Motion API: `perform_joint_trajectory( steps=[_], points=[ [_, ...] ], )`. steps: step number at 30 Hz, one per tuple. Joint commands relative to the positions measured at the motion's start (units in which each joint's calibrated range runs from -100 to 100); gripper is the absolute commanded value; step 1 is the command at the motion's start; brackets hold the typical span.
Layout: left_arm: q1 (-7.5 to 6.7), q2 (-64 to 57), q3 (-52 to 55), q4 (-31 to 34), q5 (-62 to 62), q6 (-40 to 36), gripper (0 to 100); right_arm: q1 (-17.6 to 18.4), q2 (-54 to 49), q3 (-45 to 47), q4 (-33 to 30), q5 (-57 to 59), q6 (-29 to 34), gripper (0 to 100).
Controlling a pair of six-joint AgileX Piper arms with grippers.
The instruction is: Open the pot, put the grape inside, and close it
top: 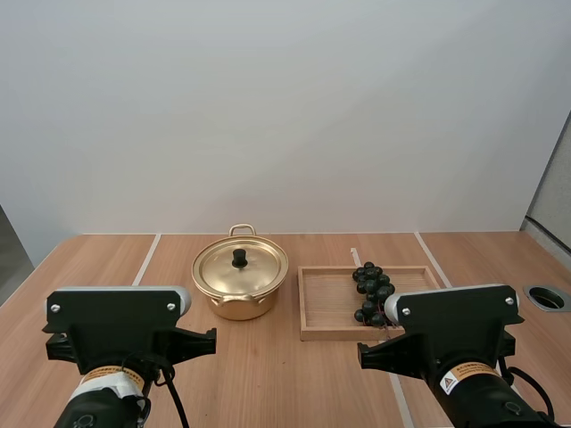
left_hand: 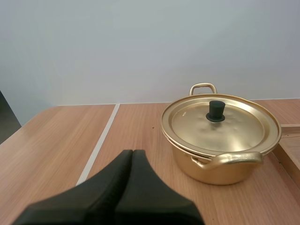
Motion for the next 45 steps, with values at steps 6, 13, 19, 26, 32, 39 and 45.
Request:
perform_joint_trajectory(
  steps=[6, 13, 19, 26, 32, 39, 45],
  points=[
    [0.06, -0.4, 0.0, 0.0, -0.7, 0.0, 0, 0.1, -0.4, 0.0, 0.1, -0.1, 0.2, 0],
    [0.06, -0.4, 0.0, 0.0, -0.7, 0.0, 0, 0.1, -0.4, 0.0, 0.1, -0.1, 0.2, 0],
    [0.06, -0.4, 0.0, 0.0, -0.7, 0.0, 0, 0.1, -0.4, 0.0, 0.1, -0.1, 0.2, 0],
    [0.06, -0.4, 0.0, 0.0, -1.0, 0.0, 0, 0.1, -0.4, 0.0, 0.1, -0.2, 0.2, 0],
    [0.06, -0.4, 0.0, 0.0, -23.3, 0.2, 0, 0.1, -0.4, 0.0, 0.1, -21.0, 0.2, 0],
    [0.06, -0.4, -2.0, 0.5, -47.2, 1.8, 0, 0.1, -0.4, -3.6, 0.1, -28.3, 0.2, 0],
    [0.06, -0.4, -13.2, 0.5, -33.2, 1.8, 0, 0.1, -0.4, -15.9, 0.1, -19.5, 0.2, 0]
  ],
)
